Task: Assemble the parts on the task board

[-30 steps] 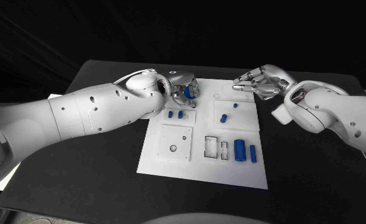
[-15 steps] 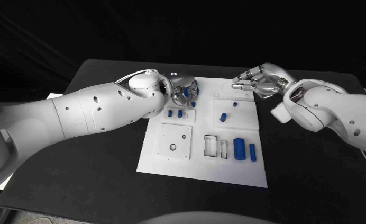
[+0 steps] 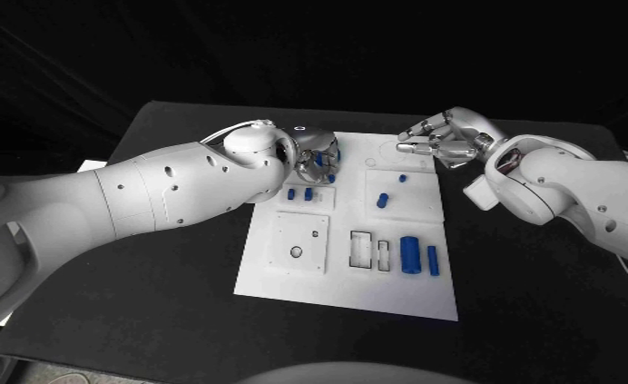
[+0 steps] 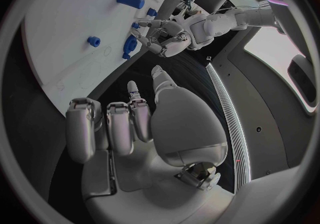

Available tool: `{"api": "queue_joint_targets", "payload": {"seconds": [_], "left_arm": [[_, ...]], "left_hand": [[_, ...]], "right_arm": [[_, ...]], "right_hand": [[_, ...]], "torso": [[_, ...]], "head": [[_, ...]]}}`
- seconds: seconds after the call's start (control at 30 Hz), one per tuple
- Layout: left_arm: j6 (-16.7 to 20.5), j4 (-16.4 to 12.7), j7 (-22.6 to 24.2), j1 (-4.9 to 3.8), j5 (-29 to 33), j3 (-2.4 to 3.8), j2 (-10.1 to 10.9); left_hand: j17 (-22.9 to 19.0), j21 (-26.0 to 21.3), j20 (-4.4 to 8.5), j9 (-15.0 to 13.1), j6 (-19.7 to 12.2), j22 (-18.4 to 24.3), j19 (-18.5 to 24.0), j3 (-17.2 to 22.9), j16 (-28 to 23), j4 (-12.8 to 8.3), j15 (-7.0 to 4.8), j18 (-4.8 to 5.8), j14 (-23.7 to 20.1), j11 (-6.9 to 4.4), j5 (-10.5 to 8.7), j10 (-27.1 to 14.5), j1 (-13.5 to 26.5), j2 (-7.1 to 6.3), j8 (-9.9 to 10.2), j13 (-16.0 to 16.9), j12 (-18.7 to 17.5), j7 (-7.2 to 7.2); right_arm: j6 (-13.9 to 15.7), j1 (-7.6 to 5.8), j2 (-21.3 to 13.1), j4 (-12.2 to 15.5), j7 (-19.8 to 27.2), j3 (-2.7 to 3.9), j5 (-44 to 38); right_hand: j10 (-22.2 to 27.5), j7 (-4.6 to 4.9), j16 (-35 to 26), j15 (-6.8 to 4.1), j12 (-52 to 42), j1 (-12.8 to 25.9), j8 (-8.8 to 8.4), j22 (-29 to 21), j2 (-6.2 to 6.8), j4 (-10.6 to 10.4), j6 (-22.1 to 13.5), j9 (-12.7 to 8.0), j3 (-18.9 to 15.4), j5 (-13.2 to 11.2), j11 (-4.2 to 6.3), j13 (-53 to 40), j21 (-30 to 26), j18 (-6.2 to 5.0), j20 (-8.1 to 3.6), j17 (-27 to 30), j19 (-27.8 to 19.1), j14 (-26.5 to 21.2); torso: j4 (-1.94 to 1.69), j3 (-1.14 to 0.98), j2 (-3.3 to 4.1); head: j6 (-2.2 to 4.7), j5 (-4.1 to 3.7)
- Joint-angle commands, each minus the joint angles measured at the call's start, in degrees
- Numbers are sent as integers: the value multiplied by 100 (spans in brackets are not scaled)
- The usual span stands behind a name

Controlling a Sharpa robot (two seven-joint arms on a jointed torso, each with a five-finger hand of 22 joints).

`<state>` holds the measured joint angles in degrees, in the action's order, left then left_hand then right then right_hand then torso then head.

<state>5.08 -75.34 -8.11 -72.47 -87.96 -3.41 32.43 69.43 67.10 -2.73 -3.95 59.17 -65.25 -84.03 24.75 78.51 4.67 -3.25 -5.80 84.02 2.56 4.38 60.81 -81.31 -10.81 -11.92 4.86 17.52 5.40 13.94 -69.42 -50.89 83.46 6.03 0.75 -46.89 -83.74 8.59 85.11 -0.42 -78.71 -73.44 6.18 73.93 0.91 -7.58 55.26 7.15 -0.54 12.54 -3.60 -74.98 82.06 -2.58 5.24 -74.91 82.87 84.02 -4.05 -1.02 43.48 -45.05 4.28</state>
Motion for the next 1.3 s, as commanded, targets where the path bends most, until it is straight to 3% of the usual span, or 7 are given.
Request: {"api": "queue_joint_targets", "payload": {"seconds": [0.03,0.27,1.3], "left_arm": [[-82,10,33,1,-33,0,-19],[-170,17,9,2,82,-1,-21],[-355,-35,6,2,105,-1,-23]], "left_hand": [[-16,-22,56,7,13,4,-38,48,22,0,-54,42,244,3,-19,41,48,-24,43,-19,-50,5],[-27,-36,59,7,10,10,-35,60,23,9,-50,40,243,9,-22,49,112,-50,88,-44,-108,11],[-13,-149,83,-10,100,106,-11,189,52,-70,-85,14,250,-42,-16,133,95,-17,145,-76,-204,-43]], "right_arm": [[-16,3,8,10,46,1,-14],[-16,3,7,13,43,1,-18],[-31,3,12,18,42,2,-8]], "right_hand": [[34,-15,-30,-45,21,-1,24,-3,-74,2,-40,7,-38,13,9,-831,-32,-78,-14,-667,-38,406],[34,-15,-32,-45,21,-1,24,-6,-75,3,-41,8,-39,12,8,-831,-33,-79,-14,-663,-39,406],[26,-15,-32,-45,7,-11,27,0,-83,8,-39,10,-39,6,9,-838,-31,-77,-14,-664,-35,406]], "torso": [[4,-4,1],[-9,1,-1],[-7,2,-6]], "head": [[-1,-6],[-16,-20],[-23,-23]]}}
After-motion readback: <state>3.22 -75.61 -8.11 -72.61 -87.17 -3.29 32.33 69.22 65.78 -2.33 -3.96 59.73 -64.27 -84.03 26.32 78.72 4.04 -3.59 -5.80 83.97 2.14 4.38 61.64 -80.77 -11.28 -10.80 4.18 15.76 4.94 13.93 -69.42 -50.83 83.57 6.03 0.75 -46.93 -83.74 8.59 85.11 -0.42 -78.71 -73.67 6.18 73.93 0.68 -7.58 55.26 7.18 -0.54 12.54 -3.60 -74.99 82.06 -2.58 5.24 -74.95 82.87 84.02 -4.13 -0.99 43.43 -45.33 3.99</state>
